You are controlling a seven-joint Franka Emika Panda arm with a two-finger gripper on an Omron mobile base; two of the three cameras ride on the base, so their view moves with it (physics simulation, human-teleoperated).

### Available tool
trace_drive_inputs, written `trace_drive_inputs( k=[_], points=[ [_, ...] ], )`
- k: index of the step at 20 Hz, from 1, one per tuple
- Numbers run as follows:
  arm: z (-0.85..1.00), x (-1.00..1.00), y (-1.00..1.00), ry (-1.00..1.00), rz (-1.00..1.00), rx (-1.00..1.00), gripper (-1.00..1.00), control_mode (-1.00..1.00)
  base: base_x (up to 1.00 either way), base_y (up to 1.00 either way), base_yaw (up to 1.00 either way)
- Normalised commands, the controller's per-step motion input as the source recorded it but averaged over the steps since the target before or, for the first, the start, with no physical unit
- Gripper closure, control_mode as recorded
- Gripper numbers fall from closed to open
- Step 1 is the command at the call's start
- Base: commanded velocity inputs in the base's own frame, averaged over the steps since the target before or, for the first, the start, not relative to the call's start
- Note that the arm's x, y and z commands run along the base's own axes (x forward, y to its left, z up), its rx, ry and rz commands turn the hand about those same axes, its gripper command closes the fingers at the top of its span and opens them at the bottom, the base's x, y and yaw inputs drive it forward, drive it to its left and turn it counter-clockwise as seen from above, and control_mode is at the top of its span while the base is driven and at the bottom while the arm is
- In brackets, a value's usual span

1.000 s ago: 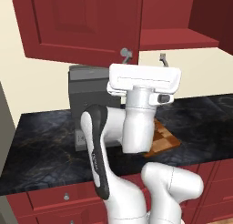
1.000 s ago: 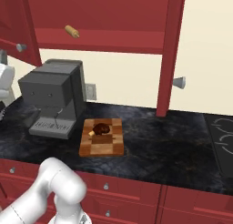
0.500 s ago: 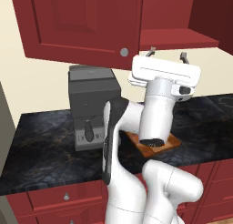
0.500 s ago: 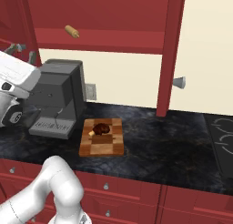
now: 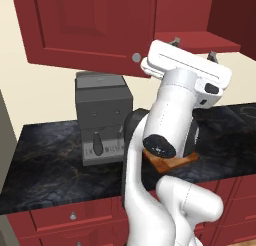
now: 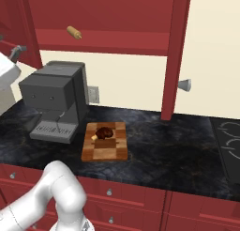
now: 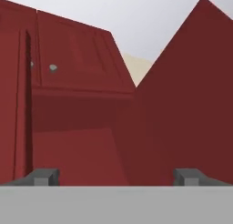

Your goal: Open the cabinet, retrieve the rolling pin, and place it next to the meat on the cutting board to prepare for tenderizing.

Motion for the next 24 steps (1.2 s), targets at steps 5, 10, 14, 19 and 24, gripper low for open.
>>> trace_drive_inputs(
  k=[5,10,14,19,24],
  points=[
    [0.05,-0.38,0.04,0.13,0.0,0.18,-1.0,-1.0,0.0,0.0,0.0],
    [-0.07,0.07,0.0,0.21,0.09,0.19,-1.0,-1.0,0.0,0.0,0.0],
    [-0.31,0.05,-0.01,0.03,0.18,0.17,-1.0,-1.0,0.0,0.0,0.0],
    [-0.4,0.08,-0.09,0.0,0.15,0.16,-1.0,-1.0,0.0,0.0,0.0],
    [-0.27,0.43,-0.26,-0.01,0.15,0.15,-1.0,-1.0,0.0,0.0,0.0]
  ],
)
